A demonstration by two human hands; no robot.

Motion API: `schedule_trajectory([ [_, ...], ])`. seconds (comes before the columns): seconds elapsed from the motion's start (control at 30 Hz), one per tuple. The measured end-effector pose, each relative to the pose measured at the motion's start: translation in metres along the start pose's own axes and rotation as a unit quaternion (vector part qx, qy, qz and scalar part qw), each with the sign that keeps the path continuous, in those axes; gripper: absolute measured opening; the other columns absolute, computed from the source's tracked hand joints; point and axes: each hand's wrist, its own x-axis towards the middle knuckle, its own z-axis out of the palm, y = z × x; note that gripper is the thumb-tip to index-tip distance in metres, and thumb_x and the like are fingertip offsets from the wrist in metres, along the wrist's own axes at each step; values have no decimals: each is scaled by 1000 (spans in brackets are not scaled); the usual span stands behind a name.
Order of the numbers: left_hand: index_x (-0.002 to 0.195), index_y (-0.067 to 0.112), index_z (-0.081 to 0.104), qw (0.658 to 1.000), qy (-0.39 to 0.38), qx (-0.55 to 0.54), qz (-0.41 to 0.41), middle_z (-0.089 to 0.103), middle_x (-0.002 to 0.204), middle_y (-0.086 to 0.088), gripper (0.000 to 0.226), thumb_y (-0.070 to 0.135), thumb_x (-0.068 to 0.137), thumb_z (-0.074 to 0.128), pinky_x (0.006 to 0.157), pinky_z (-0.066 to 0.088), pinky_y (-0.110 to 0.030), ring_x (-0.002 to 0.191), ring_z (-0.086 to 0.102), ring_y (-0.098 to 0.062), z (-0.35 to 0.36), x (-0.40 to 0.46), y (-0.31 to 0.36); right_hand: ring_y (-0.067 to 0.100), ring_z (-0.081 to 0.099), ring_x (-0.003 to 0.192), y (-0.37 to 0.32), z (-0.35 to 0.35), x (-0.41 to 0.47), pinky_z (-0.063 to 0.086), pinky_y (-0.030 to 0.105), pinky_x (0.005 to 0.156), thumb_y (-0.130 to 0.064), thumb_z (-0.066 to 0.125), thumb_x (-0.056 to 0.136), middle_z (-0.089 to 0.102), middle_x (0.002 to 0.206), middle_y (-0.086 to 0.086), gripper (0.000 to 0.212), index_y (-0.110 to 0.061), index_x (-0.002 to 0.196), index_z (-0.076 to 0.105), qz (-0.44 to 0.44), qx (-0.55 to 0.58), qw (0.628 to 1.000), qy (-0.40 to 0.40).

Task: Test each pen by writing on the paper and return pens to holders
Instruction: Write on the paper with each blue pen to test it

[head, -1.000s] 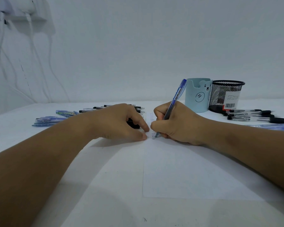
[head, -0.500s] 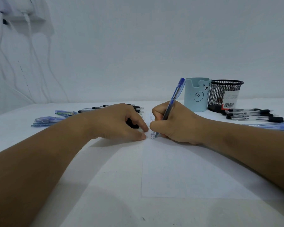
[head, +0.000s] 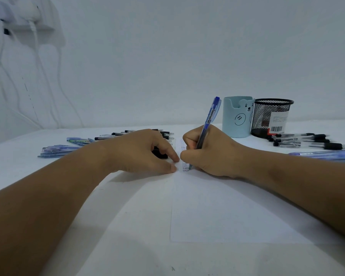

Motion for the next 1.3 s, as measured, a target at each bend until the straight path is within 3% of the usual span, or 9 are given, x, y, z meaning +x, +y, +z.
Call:
schedule_trajectory([
  [0.17,93,35,79,1000,-4,-5,-9,68,106,-1,9,31,90,72,97,51,-33,101,64,-15,1,1,1,20,39,41,3,-9,2,31,23,42,-38,58,99,44,51,9,51,-17,55,43,70,186,975,102],
  [0.27,90,26,80,1000,10,3,-8,69,99,2,14,30,94,67,86,49,-23,94,62,-10,3,3,2,25,49,51,2,-28,5,38,28,48,-40,47,105,47,58,8,47,-15,65,48,62,184,972,132],
  [0.37,90,26,80,999,23,37,3,68,100,-5,12,32,90,70,90,52,-33,94,62,-15,5,4,2,15,35,39,5,-41,4,30,22,38,-48,48,101,40,58,6,35,-14,92,45,61,134,974,174],
  [0.43,91,32,79,998,35,51,5,68,99,3,11,40,84,76,93,52,-33,95,63,-10,6,4,1,12,31,39,11,-45,3,27,20,37,-47,49,100,38,58,7,32,-15,99,49,43,89,980,175],
  [0.63,91,41,74,994,57,94,14,59,103,14,21,55,76,78,99,45,-30,103,53,-1,9,6,-5,9,48,47,15,-49,-5,42,29,51,-39,44,104,53,48,-14,29,-26,86,61,-17,-127,984,122],
  [0.83,80,39,69,979,170,101,46,59,93,11,14,45,91,63,98,35,-40,98,48,-4,19,16,-1,18,55,66,11,-54,-5,49,38,69,-43,46,103,62,74,2,36,-16,94,69,-15,-200,978,51],
  [0.97,82,41,65,970,209,89,84,59,90,14,13,41,94,60,89,29,-34,98,47,1,28,19,0,20,60,85,13,-82,1,49,31,75,-36,61,98,64,91,0,20,-23,101,76,36,-276,960,-25],
  [1.1,93,51,62,971,189,106,100,54,105,27,11,40,90,61,88,32,-32,104,46,1,31,17,3,12,62,75,24,-134,-10,47,23,67,-28,75,88,65,80,-11,9,-37,89,72,121,-295,945,-74],
  [1.3,97,58,61,970,198,91,106,56,106,31,31,30,86,70,89,38,-37,102,47,7,31,16,5,6,68,75,45,-187,-33,47,23,67,-26,80,82,74,72,-11,9,-34,85,78,236,-354,891,-158],
])
